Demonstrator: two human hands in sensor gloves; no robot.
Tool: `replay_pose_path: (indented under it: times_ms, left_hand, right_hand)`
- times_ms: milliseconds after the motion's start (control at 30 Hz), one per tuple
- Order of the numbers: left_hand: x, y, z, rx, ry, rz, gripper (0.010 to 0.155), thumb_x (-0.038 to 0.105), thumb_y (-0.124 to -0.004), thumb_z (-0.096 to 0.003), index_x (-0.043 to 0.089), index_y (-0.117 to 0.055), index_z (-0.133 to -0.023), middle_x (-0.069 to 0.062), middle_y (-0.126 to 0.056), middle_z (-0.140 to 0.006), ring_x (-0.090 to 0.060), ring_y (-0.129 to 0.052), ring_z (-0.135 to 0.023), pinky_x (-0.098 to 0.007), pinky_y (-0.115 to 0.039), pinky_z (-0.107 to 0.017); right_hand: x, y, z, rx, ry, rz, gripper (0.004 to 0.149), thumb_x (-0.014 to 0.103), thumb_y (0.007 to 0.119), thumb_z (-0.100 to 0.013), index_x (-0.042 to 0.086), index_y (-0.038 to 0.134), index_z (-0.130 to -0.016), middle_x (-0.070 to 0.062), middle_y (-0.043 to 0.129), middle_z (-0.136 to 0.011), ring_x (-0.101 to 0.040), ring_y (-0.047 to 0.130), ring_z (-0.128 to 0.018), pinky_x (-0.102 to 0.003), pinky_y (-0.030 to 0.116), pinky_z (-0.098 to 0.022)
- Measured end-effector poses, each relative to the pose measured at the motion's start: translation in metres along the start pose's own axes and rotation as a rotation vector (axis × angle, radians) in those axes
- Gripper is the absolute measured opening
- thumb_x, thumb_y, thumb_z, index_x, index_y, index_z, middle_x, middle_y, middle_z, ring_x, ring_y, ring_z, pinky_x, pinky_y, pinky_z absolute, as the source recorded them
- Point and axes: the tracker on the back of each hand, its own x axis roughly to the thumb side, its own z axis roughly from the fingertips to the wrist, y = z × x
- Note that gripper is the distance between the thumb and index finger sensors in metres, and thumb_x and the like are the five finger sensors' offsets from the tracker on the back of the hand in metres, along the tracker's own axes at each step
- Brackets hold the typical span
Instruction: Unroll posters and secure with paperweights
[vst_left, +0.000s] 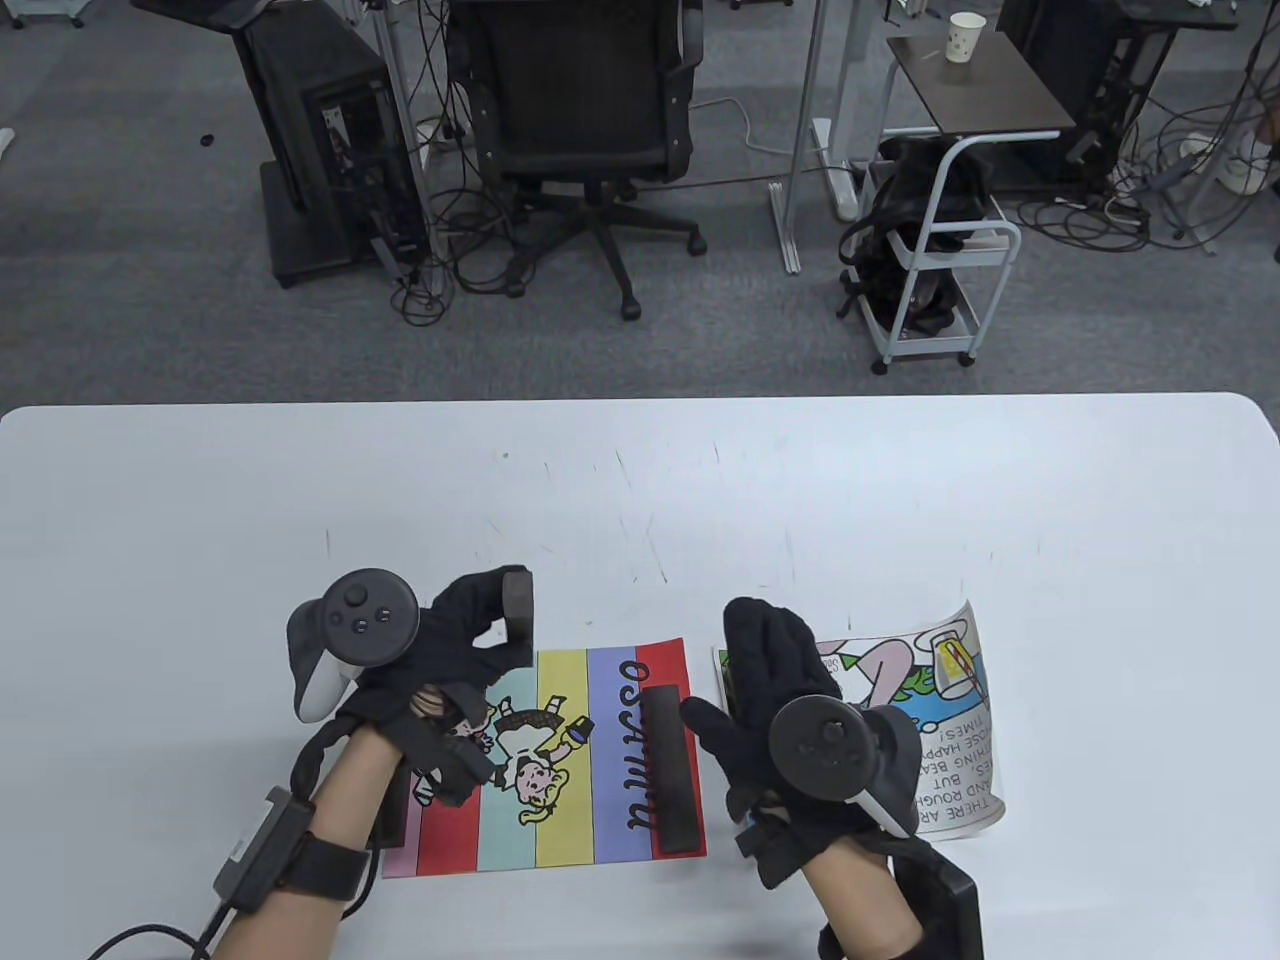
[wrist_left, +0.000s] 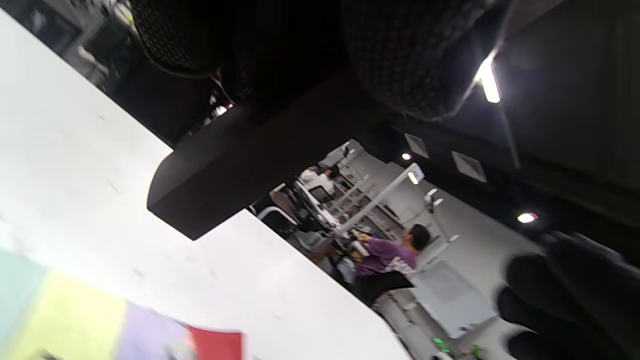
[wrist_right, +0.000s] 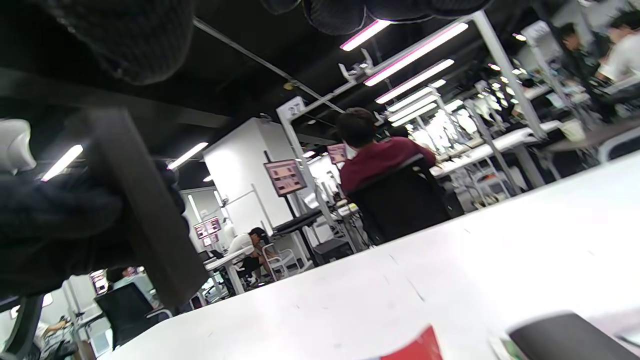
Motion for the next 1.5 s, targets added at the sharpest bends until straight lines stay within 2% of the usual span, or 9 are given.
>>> replay_pose_path:
  times_ms: [300,433,633,767,1000,1033,1067,1367,1500]
  left_hand:
    - [0.021,-0.043,0.028,-0.101,-0.05,0.324,0.069,0.034,-0.088,-0.0351,0.029,-0.059,-0.097,-0.002,-0.069,-0.1,-0.028,-0.085,-0.092,-0.043,-0.078,-0.064]
    - [0.021,-0.056,0.036,-0.129,-0.046,0.428,0.07,0.035,-0.089,-0.0355,0.028,-0.058,-0.098,-0.001,-0.068,-0.1,-0.027,-0.084,-0.092,-0.042,-0.078,-0.064]
    - [0.015,-0.07,0.043,-0.147,-0.019,0.527,0.07,0.036,-0.087,-0.0382,0.026,-0.054,-0.099,-0.002,-0.065,-0.101,-0.027,-0.083,-0.093,-0.042,-0.077,-0.065]
    - [0.015,-0.078,0.043,-0.18,-0.019,0.532,0.07,0.038,-0.084,-0.0418,0.025,-0.05,-0.101,-0.004,-0.062,-0.103,-0.028,-0.081,-0.094,-0.043,-0.075,-0.066]
    - [0.013,-0.08,0.043,-0.175,-0.047,0.435,0.072,0.04,-0.077,-0.0463,0.02,-0.043,-0.106,-0.01,-0.052,-0.108,-0.032,-0.073,-0.098,-0.049,-0.068,-0.068]
    - [0.013,-0.079,0.043,-0.163,-0.05,0.413,0.073,0.042,-0.076,-0.0465,0.019,-0.041,-0.107,-0.011,-0.05,-0.109,-0.035,-0.069,-0.1,-0.05,-0.067,-0.069]
    - [0.013,-0.077,0.044,-0.13,-0.051,0.354,0.074,0.045,-0.075,-0.0465,0.019,-0.041,-0.107,-0.011,-0.049,-0.109,-0.037,-0.067,-0.1,-0.051,-0.066,-0.069]
    - [0.003,-0.073,0.053,0.091,-0.063,-0.246,0.078,0.056,-0.07,-0.0436,0.018,-0.046,-0.107,-0.014,-0.051,-0.11,-0.043,-0.065,-0.1,-0.056,-0.064,-0.067]
    - [-0.004,-0.079,0.056,0.106,-0.056,-0.374,0.077,0.055,-0.07,-0.0434,0.018,-0.046,-0.107,-0.015,-0.051,-0.11,-0.043,-0.064,-0.1,-0.057,-0.064,-0.067]
  right_hand:
    - [0.057,0.029,0.007,0.02,-0.219,0.141,0.09,0.06,0.076,-0.042,0.013,0.029,-0.104,-0.018,0.038,-0.111,-0.049,0.043,-0.097,-0.058,0.05,-0.07]
    - [0.065,0.039,0.009,0.02,-0.261,0.207,0.091,0.06,0.077,-0.042,0.012,0.031,-0.103,-0.018,0.043,-0.109,-0.045,0.055,-0.093,-0.055,0.056,-0.068]
    - [0.07,0.041,0.015,-0.076,-0.297,0.284,0.083,0.06,0.076,-0.045,0.007,0.043,-0.1,-0.019,0.069,-0.092,-0.029,0.082,-0.066,-0.046,0.073,-0.051]
    - [0.067,0.037,0.016,-0.101,-0.298,0.268,0.076,0.059,0.076,-0.048,0.005,0.055,-0.097,-0.021,0.08,-0.084,-0.029,0.09,-0.055,-0.044,0.08,-0.043]
    - [0.042,0.011,0.011,-0.141,-0.182,0.134,0.064,0.054,0.083,-0.043,0.008,0.076,-0.086,-0.017,0.094,-0.071,-0.03,0.1,-0.047,-0.041,0.088,-0.035]
    - [0.038,0.007,0.01,-0.143,-0.164,0.121,0.06,0.044,0.085,-0.039,0.008,0.076,-0.086,-0.017,0.094,-0.071,-0.03,0.1,-0.046,-0.041,0.088,-0.034]
    - [0.031,0.002,0.008,-0.138,-0.122,0.096,0.062,0.052,0.082,-0.042,0.008,0.076,-0.086,-0.017,0.094,-0.071,-0.03,0.1,-0.047,-0.041,0.088,-0.035]
    - [-0.051,-0.041,-0.006,-0.169,0.278,-0.152,0.06,0.042,0.08,-0.043,0.006,0.073,-0.09,-0.021,0.091,-0.074,-0.036,0.097,-0.051,-0.047,0.083,-0.039]
    - [-0.091,-0.055,-0.006,-0.172,0.449,-0.17,0.06,0.041,0.08,-0.043,0.005,0.073,-0.09,-0.023,0.091,-0.074,-0.037,0.095,-0.051,-0.048,0.082,-0.039]
